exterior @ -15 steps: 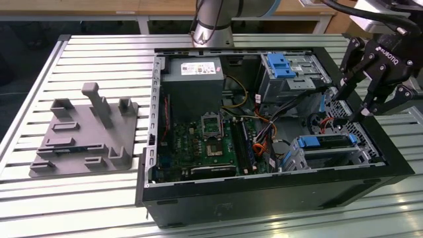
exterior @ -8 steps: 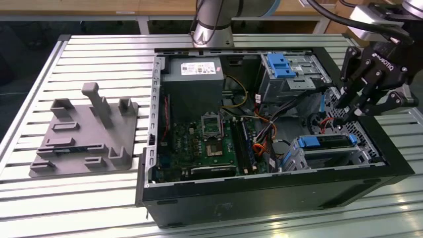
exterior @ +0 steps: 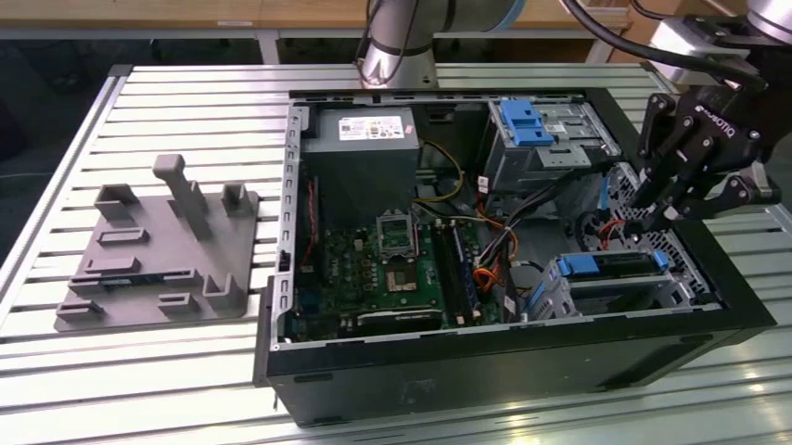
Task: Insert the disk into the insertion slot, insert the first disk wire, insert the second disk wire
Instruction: 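Insert the first disk wire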
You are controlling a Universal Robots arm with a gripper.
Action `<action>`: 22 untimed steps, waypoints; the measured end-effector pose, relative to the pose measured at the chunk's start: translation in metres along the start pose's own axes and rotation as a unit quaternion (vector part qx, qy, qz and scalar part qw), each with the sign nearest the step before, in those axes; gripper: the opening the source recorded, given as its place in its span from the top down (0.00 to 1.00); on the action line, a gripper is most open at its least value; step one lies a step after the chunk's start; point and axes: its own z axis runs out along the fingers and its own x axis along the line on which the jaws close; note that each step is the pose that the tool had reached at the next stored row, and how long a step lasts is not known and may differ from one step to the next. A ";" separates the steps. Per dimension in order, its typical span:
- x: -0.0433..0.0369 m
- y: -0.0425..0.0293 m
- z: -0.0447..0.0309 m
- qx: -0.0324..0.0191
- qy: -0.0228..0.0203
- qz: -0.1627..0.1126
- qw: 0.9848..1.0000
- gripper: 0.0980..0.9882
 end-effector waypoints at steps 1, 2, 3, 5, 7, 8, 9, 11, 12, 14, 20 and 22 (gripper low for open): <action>0.0000 -0.0001 0.0008 0.001 0.002 0.001 1.000 0.71; -0.0001 -0.0001 0.0017 0.001 0.004 0.003 1.000 0.71; -0.0002 -0.0001 0.0026 0.001 0.006 0.003 1.000 0.71; -0.0006 -0.0001 0.0045 0.001 0.010 0.005 1.000 0.71; -0.0019 -0.0001 0.0056 0.001 0.013 0.006 1.000 0.71; -0.0025 -0.0002 0.0059 0.001 0.014 0.006 1.000 0.71; -0.0032 -0.0002 0.0063 0.001 0.015 0.006 1.000 0.71; -0.0047 -0.0002 0.0073 0.001 0.016 0.006 1.000 0.71; -0.0053 -0.0003 0.0079 0.001 0.016 0.006 1.000 0.71; -0.0060 -0.0003 0.0092 0.001 0.017 0.007 1.000 0.71; -0.0078 -0.0006 0.0120 0.001 0.020 0.009 1.000 0.71; -0.0084 -0.0007 0.0129 0.001 0.021 0.009 1.000 0.71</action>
